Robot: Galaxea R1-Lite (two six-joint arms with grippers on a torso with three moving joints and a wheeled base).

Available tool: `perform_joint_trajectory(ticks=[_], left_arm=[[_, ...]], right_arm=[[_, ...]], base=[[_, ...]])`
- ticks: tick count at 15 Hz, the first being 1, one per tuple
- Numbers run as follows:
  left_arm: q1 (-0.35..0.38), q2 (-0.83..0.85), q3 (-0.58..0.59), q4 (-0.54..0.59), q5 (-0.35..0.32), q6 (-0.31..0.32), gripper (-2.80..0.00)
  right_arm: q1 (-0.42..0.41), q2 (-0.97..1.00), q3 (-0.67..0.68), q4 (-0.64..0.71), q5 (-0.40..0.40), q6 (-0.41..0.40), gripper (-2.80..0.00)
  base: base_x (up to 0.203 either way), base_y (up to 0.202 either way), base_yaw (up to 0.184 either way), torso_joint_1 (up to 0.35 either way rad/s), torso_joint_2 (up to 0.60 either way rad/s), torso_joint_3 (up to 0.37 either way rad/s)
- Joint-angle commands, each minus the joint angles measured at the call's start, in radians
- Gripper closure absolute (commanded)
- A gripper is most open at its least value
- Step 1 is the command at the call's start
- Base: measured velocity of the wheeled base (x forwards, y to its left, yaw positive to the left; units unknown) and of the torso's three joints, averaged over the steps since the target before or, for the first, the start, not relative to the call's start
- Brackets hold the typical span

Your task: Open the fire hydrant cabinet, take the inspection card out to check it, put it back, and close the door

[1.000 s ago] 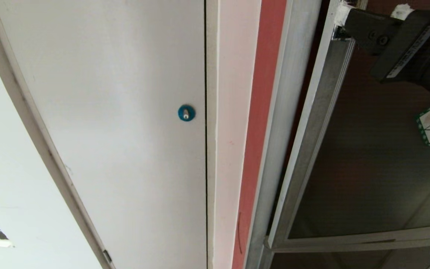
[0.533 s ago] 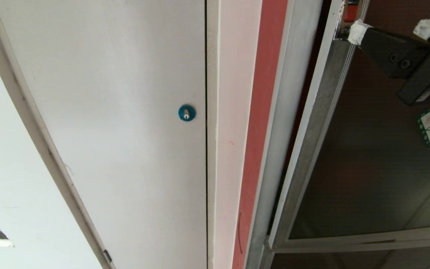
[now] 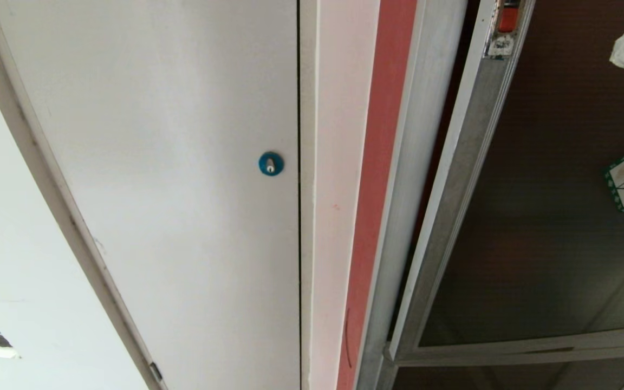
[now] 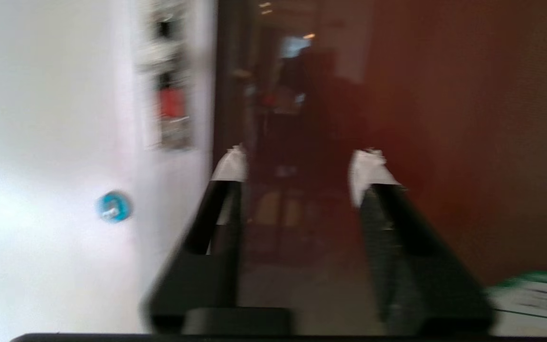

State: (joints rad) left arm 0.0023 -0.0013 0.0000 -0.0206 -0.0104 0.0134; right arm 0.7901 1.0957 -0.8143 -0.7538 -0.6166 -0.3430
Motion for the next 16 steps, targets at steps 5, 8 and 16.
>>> perform_joint_trajectory(ticks=[5,8,16], left_arm=[[0.001,0.000,0.008,-0.001,0.000,0.000,0.00],[0.001,0.000,0.008,-0.001,0.000,0.000,0.00],[0.001,0.000,0.008,-0.001,0.000,0.000,0.00]], right_arm=[[-0.283,-0.155,-0.005,0.004,-0.007,-0.002,0.00],[-0.379,-0.321,-0.015,0.157,-0.008,0.000,0.00],[-0.778,-0.680,-0.016,0.557,0.077,0.007,0.00]], base=[[0.000,0.000,0.000,0.000,0.00,0.000],[0.000,0.000,0.000,0.000,0.00,0.000],[0.000,0.000,0.000,0.000,0.00,0.000]])
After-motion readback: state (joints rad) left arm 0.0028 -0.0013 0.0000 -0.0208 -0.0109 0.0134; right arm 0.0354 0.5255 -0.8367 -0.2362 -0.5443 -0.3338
